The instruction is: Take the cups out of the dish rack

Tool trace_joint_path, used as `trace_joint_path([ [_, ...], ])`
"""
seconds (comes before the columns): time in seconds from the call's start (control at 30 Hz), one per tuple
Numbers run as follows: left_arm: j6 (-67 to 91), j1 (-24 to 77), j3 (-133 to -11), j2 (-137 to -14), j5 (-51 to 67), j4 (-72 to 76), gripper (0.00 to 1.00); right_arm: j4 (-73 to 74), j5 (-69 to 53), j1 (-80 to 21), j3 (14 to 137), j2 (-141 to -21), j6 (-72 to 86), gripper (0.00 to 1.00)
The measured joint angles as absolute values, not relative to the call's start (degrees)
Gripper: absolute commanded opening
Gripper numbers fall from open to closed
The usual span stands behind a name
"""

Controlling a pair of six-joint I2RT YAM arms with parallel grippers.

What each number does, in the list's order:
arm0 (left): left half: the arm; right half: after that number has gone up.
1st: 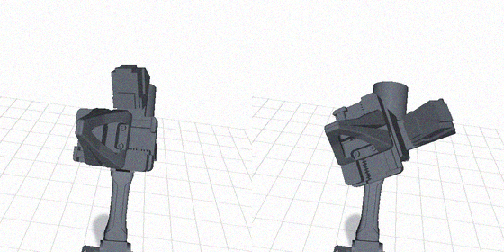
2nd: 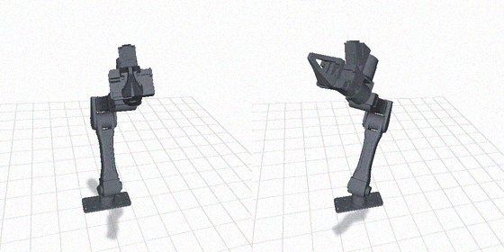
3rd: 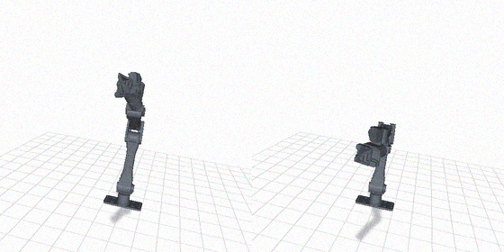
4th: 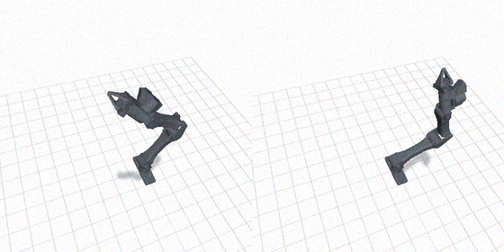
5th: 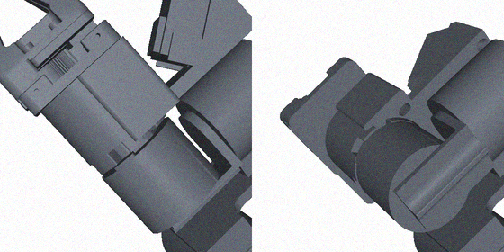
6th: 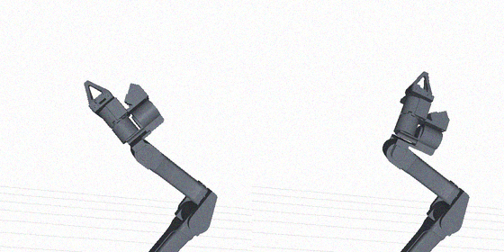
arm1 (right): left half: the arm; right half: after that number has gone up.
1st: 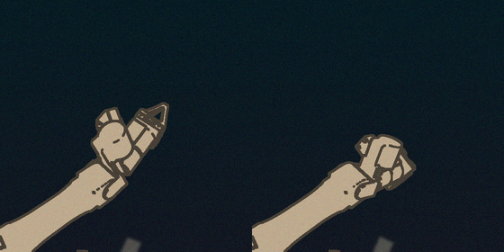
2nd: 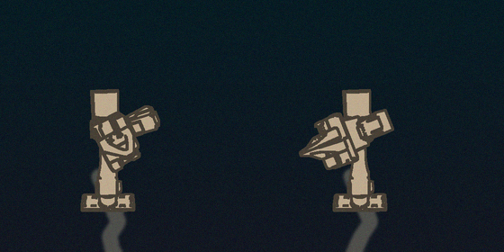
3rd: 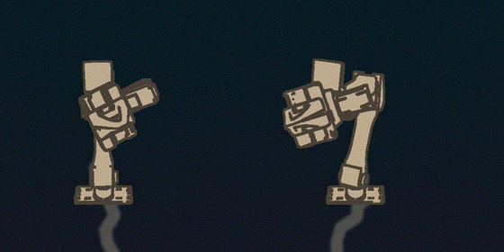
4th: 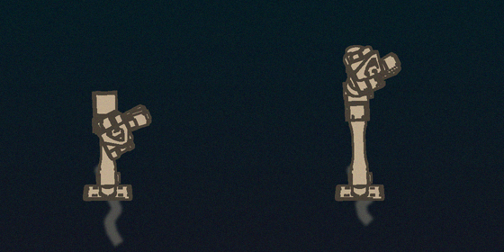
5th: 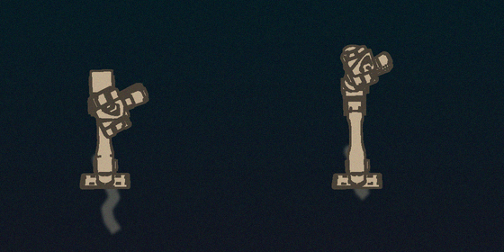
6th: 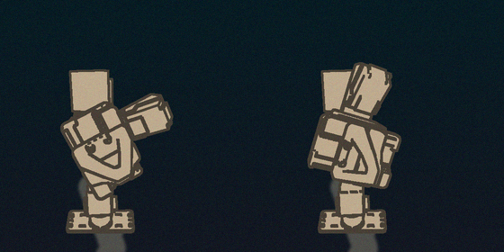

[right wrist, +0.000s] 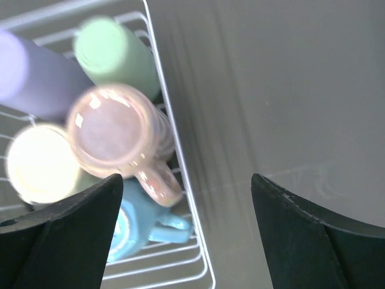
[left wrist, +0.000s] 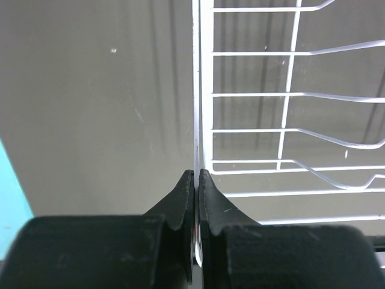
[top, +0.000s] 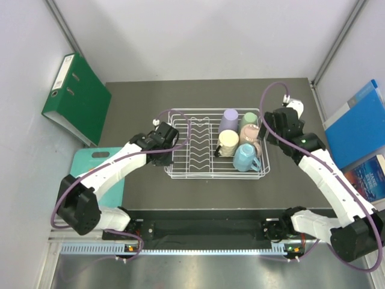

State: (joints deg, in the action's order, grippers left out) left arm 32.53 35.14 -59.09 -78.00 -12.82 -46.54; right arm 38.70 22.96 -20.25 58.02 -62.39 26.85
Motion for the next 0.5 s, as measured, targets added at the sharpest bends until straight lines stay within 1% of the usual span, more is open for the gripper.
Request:
trace_joint_path([
  [0.17,32.32,35.14,-58.89,-75.22,-12.32,-49.65,0.00,36.84,22.15,-20.08,61.28,-62.65,26.85,0.89],
  [0.5,33.15,34.96,-55.40,-71.37,-8.84,-54.83,0.00,36.49,20.21,-20.08,59.90,-61.17,27.18,0.90],
])
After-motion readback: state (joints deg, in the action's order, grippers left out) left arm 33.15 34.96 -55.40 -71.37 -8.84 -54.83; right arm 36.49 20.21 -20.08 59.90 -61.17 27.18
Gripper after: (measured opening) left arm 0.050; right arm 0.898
